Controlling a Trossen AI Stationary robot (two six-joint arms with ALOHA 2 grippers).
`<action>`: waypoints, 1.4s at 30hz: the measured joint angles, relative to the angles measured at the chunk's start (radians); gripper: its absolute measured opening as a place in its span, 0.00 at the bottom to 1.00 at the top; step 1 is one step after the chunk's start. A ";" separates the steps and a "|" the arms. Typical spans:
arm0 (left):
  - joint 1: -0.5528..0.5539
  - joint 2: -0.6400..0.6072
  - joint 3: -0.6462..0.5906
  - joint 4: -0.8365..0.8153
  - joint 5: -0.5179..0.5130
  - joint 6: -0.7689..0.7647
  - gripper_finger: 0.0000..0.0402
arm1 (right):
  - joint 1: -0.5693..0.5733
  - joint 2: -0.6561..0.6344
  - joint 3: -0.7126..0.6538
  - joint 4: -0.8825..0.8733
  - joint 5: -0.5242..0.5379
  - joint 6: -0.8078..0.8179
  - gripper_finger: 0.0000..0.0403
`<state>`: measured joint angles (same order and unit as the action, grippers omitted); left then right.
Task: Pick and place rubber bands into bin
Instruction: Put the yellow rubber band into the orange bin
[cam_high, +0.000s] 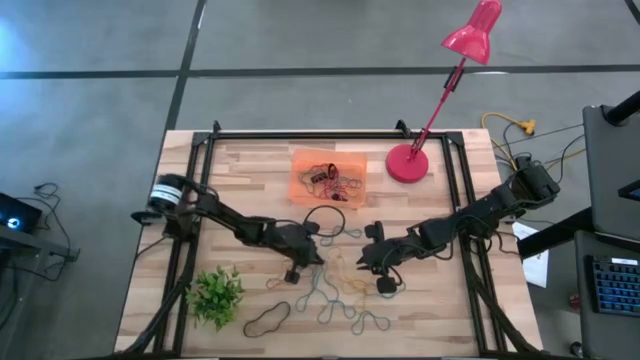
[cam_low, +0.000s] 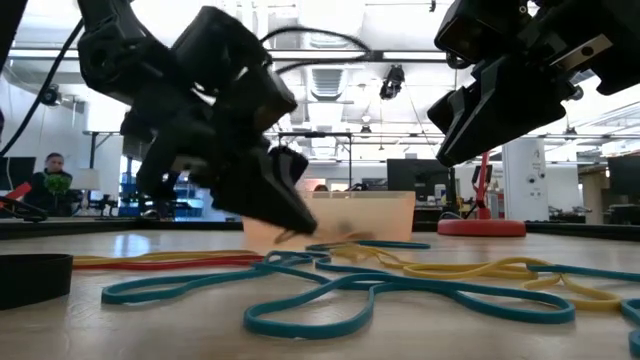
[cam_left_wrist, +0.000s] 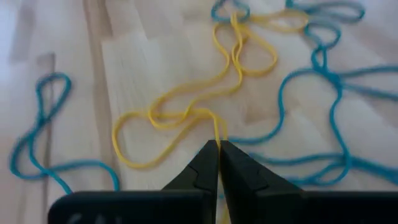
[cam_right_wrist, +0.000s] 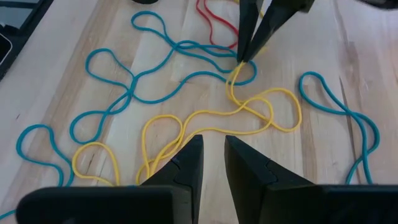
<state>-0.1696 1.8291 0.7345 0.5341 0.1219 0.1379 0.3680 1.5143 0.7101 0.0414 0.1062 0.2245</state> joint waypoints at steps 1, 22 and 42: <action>0.000 -0.010 0.000 0.004 0.000 0.000 0.00 | 0.000 0.000 -0.001 0.000 0.000 0.000 0.14; 0.005 -0.162 -0.008 -0.045 -0.019 0.053 0.00 | 0.000 0.000 -0.006 -0.001 0.000 0.000 0.14; 0.039 -0.048 0.023 -0.080 0.028 0.058 0.17 | 0.000 0.000 -0.006 0.009 0.000 0.000 0.14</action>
<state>-0.1309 1.7810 0.7578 0.4538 0.1496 0.1963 0.3683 1.5146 0.7044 0.0504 0.1064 0.2246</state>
